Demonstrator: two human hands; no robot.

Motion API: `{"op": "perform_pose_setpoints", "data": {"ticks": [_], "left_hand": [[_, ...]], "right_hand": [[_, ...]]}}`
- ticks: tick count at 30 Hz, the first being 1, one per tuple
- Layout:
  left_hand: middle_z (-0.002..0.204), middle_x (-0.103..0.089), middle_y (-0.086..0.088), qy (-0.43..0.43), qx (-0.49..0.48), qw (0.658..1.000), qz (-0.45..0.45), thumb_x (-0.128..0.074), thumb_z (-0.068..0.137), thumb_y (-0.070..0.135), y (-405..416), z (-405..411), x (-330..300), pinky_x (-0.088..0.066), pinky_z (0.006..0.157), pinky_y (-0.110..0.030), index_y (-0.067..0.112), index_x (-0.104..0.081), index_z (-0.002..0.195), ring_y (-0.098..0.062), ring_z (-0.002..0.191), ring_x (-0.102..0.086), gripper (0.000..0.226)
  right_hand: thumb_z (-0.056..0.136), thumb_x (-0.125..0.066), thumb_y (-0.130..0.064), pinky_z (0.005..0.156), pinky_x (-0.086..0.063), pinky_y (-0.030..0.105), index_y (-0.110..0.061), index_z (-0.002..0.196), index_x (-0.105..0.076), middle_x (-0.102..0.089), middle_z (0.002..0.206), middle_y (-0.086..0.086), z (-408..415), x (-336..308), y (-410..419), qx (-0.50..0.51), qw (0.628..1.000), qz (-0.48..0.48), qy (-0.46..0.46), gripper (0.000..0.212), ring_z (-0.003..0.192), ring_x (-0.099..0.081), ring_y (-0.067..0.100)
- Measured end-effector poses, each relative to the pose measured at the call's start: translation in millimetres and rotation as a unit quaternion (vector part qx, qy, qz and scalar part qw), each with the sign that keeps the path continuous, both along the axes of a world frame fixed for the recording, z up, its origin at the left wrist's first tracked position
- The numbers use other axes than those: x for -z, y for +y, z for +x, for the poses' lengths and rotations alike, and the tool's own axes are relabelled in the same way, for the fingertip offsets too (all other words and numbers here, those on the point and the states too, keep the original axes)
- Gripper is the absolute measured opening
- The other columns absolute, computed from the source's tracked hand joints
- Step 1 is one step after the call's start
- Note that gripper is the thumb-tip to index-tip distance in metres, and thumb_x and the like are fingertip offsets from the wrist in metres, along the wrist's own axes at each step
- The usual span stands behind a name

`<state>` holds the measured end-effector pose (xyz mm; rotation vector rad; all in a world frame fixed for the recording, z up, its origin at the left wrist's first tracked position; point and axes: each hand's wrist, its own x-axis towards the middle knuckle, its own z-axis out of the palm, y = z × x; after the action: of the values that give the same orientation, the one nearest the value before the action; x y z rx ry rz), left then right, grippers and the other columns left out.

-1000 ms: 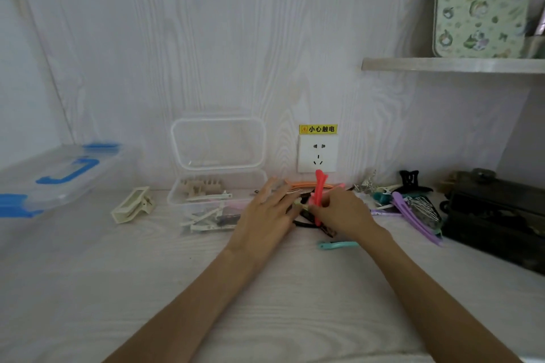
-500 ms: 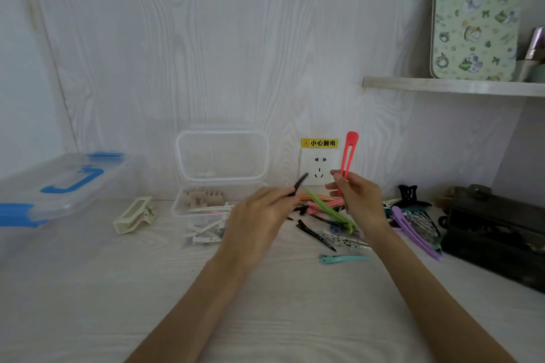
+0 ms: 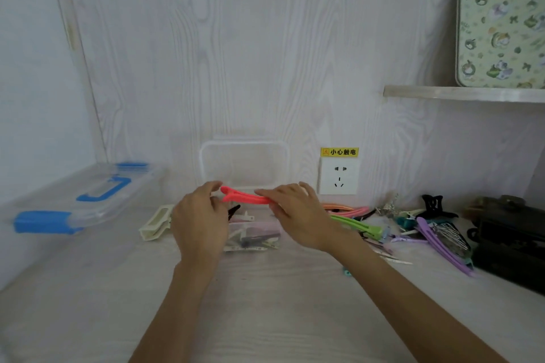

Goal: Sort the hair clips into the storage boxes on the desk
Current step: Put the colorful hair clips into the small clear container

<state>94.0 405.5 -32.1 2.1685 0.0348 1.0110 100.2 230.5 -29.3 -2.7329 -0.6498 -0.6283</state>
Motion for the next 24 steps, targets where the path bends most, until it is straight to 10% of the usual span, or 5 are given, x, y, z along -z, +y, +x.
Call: {"op": "perform_pose_setpoints", "data": {"ticks": [5, 10, 13, 16, 24], "left_hand": [[0.103, -0.068, -0.009, -0.074, -0.009, 0.995, -0.069, -0.045, 0.086, -0.004, 3.7, -0.6, -3.1, -0.047, 0.080, -0.039, 0.017, -0.063, 0.114, -0.027, 0.094, -0.062, 0.040], [0.094, -0.067, 0.004, -0.156, 0.136, 0.976, 0.070, -0.054, 0.086, 0.002, -36.8, -25.7, -6.3, -0.039, 0.072, -0.015, 0.018, -0.066, 0.105, -0.007, 0.080, -0.055, 0.027], [0.101, -0.068, 0.008, -0.085, 0.287, 0.941, 0.160, -0.054, 0.087, 0.003, -74.4, -37.5, -0.2, -0.047, 0.075, -0.017, 0.024, -0.065, 0.110, -0.004, 0.079, -0.056, 0.034], [0.133, -0.055, 0.006, 0.022, 0.341, 0.890, 0.302, -0.047, 0.084, -0.006, -109.0, -31.5, 13.6, -0.047, 0.093, -0.034, 0.029, -0.048, 0.133, -0.015, 0.118, -0.052, 0.060], [0.128, -0.056, 0.003, 0.087, 0.289, 0.840, 0.451, -0.039, 0.096, 0.020, -112.0, -12.7, 33.4, -0.047, 0.090, -0.040, 0.025, -0.054, 0.125, -0.020, 0.118, -0.049, 0.033]], "right_hand": [[0.096, -0.041, -0.013, 0.104, -0.036, 0.036, -0.023, 0.128, -0.055, -0.062, 0.121, 0.003, -3.0, -1.4, -11.7, -0.042, 0.993, 0.103, 0.030, 0.036, 0.114, -0.053, 0.019], [0.094, -0.048, -0.013, 0.094, -0.046, 0.033, -0.023, 0.108, -0.068, -0.064, 0.106, -0.011, -21.9, -0.7, -87.0, 0.066, 0.976, 0.196, 0.073, 0.026, 0.105, -0.057, 0.012], [0.093, -0.052, -0.018, 0.086, -0.050, 0.031, -0.024, 0.105, -0.069, -0.069, 0.098, -0.007, -26.8, 13.2, -129.3, 0.140, 0.957, 0.231, 0.103, 0.022, 0.095, -0.063, 0.013], [0.092, -0.054, -0.032, 0.075, -0.045, 0.018, -0.023, 0.110, -0.067, -0.068, 0.098, -0.008, -29.5, 16.5, -134.7, 0.117, 0.936, 0.285, 0.171, 0.024, 0.088, -0.061, 0.003], [0.085, -0.062, -0.028, 0.082, -0.055, 0.041, -0.032, 0.120, -0.060, -0.070, 0.103, -0.003, -26.1, 23.6, -134.7, 0.145, 0.972, 0.104, 0.155, 0.035, 0.085, -0.066, 0.011]]}}
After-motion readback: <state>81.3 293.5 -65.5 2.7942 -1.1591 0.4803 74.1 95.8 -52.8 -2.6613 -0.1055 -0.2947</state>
